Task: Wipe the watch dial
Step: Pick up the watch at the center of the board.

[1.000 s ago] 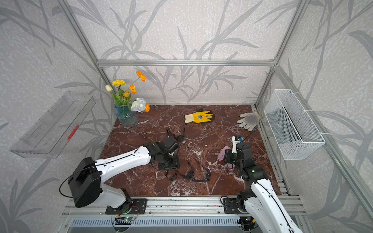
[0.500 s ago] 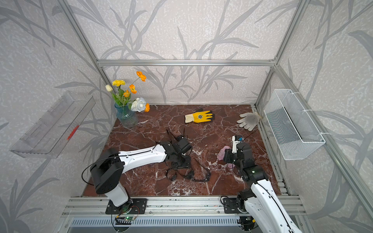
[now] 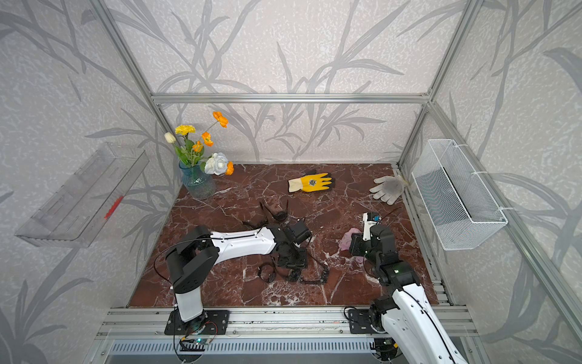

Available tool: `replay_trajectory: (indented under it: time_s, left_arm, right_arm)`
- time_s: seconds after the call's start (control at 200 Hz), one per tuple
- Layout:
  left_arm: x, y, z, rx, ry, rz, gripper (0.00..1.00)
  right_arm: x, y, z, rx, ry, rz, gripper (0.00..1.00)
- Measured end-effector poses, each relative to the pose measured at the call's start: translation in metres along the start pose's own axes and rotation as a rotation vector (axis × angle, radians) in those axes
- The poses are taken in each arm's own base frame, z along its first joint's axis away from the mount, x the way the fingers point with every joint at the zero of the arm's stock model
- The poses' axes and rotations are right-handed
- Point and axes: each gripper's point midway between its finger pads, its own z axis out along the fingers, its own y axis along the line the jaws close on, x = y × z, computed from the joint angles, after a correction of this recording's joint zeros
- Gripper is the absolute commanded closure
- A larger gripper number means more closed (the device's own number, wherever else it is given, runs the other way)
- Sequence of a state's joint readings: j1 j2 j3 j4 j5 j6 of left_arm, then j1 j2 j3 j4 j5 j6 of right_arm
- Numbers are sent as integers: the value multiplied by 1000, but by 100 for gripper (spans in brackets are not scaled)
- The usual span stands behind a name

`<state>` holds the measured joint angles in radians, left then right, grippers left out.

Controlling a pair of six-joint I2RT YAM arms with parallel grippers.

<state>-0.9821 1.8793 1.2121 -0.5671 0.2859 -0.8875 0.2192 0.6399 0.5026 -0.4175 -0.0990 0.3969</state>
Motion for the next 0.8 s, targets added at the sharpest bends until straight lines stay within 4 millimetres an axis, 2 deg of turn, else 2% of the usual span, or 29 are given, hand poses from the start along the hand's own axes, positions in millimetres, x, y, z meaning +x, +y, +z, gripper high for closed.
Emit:
replay_trajectory:
  time_s: [0.28, 0.51, 0.8]
  left_arm:
    - [6, 0, 2, -6, 11, 2, 50]
    - [12, 2, 3, 9, 2, -28, 63]
    - [7, -6, 4, 51, -14, -88, 59]
  right_arm:
    - [0, -1, 0, 2, 0, 1, 100]
    - [0, -1, 0, 2, 1, 1, 100]
    - [0, -1, 0, 1, 2, 1, 100]
